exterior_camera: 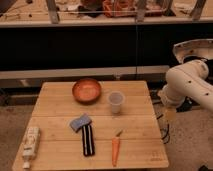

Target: Pick up the ceramic bowl

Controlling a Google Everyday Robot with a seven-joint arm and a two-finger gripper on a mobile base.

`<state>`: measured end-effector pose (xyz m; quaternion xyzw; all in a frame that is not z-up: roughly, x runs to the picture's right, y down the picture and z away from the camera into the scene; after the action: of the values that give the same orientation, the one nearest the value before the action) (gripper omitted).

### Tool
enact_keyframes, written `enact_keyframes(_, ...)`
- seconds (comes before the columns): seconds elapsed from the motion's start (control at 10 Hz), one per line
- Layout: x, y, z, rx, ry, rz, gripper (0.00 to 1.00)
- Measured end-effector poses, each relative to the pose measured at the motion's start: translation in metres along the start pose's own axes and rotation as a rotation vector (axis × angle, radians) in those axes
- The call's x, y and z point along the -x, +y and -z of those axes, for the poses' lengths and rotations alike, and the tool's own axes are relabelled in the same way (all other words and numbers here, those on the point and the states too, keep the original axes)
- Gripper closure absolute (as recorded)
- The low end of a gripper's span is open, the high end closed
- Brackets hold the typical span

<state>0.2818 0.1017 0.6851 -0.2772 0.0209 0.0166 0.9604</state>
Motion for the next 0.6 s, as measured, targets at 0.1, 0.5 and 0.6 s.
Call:
enact_keyframes(0.1, 0.009, -0.01, 0.004, -0.022, 0.009, 0.031, 0.2)
enact_keyframes(0.5, 0.032, -0.038, 0.012, -0.082, 0.039, 0.113, 0.2)
enact_keyframes(0.6, 0.038, -0.041, 0.014, -0.096, 0.045, 0.131, 0.2)
